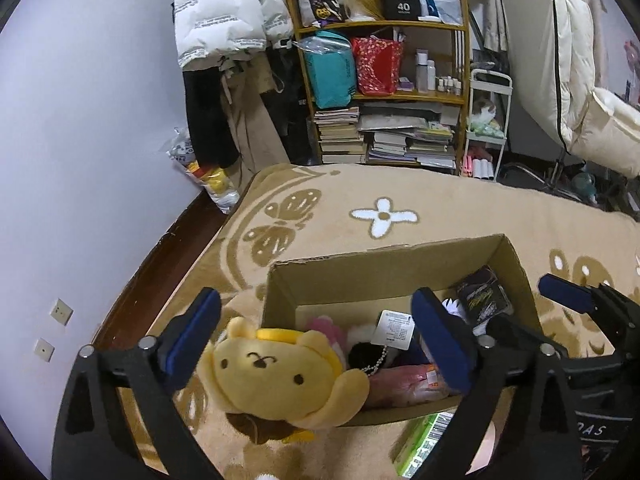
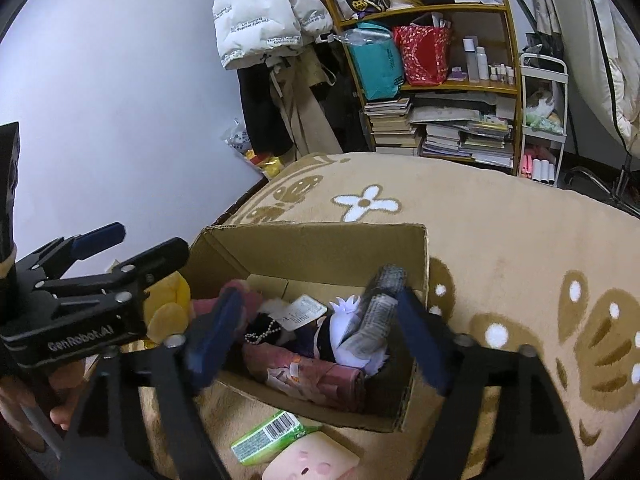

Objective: Organize soft objects
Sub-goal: 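Open both grippers to drop the chick and black box into the box, then lower the left tool to the green juice carton while the right tool lowers to the pink roll plush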

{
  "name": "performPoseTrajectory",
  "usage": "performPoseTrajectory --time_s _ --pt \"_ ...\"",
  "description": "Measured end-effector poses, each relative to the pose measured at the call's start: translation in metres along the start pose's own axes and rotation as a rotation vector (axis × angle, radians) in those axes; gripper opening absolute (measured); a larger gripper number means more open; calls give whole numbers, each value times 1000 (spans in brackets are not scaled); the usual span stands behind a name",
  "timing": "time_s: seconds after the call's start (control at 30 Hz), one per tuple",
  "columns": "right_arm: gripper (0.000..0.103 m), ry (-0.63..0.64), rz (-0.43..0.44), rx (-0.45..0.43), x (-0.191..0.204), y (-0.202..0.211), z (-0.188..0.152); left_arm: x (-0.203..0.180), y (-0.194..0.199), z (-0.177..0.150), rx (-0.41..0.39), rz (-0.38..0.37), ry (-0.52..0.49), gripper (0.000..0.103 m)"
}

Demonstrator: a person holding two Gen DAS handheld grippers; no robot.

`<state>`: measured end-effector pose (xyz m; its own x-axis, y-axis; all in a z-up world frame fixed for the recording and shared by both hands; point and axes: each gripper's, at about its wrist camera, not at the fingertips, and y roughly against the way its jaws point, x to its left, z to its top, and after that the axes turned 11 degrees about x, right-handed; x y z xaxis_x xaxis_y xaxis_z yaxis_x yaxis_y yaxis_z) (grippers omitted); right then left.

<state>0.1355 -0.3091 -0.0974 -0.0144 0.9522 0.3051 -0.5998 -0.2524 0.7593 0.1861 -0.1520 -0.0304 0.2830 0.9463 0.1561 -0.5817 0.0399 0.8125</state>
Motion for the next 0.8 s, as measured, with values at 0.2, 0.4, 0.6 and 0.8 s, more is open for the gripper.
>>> performPoseTrajectory --time_s 0.2,0.4,0.6,0.8 --pt "101 0 -9 -5 4 9 -5 13 18 -4 -11 12 29 98" --pt "101 22 -37 23 14 20 -18 21 34 -17 0 -1 39 98" --pt "101 10 -50 63 20 29 -36 23 46 -31 36 -39 47 98" --pt "101 4 -60 104 27 37 -58 20 54 -52 76 -43 34 98"
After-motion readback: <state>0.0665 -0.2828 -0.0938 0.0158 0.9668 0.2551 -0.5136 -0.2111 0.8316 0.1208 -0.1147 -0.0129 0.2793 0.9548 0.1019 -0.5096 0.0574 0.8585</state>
